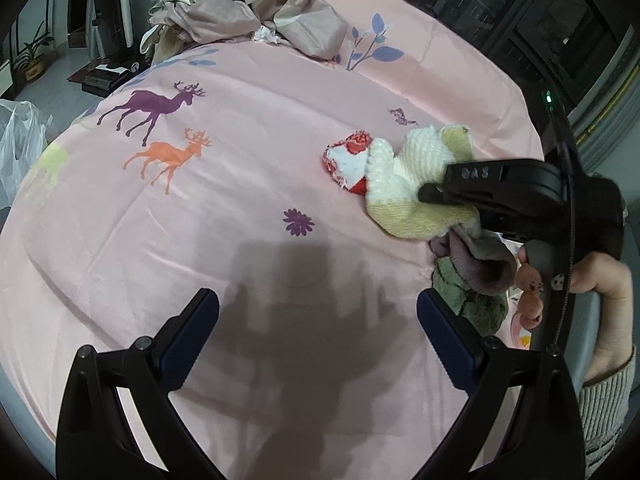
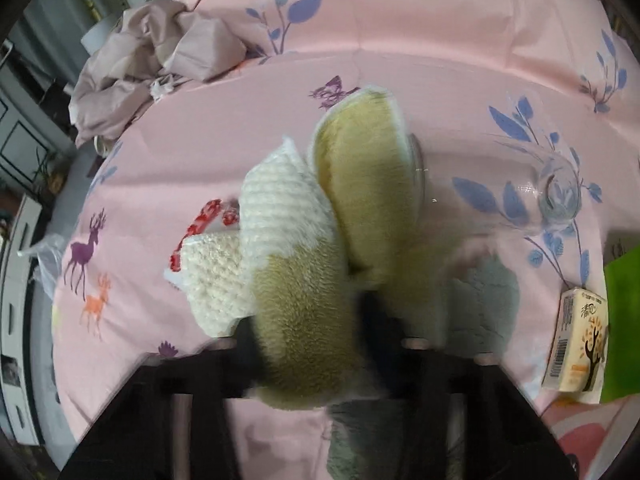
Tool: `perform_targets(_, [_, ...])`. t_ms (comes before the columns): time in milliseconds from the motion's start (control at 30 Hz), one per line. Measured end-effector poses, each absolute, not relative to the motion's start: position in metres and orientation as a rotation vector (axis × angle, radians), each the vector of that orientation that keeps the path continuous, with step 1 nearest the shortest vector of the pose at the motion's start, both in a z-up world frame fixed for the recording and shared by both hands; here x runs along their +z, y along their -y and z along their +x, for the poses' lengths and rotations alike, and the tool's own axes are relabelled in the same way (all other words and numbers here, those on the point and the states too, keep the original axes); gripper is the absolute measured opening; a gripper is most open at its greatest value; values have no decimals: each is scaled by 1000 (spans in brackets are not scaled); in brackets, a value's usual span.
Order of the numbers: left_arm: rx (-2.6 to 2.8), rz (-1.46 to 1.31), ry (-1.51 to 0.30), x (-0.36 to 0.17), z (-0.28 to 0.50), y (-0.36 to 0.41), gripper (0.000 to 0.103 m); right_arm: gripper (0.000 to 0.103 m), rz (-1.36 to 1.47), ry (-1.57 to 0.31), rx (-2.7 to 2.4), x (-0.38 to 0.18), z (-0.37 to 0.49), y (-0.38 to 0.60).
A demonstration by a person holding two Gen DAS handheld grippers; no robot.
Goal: Organize soft objects
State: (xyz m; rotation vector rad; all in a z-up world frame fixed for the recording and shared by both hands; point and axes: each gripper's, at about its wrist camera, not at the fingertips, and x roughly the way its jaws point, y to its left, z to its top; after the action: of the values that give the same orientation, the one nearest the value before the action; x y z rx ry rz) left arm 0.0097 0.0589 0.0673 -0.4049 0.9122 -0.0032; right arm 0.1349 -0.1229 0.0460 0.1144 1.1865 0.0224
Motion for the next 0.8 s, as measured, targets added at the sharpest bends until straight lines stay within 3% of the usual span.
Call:
perform_targets(467, [-20,-441,-844,76,7,-65,99,27,153,-820,190,170,43,140])
perform_targets(600, [-115,-523,-896,73,9,-68,99,27,135,-826,222,162,10,136])
perform_targets(800, [-103,-465,-908,76,8,-60,99,27,193,-991,231,103,-22,146])
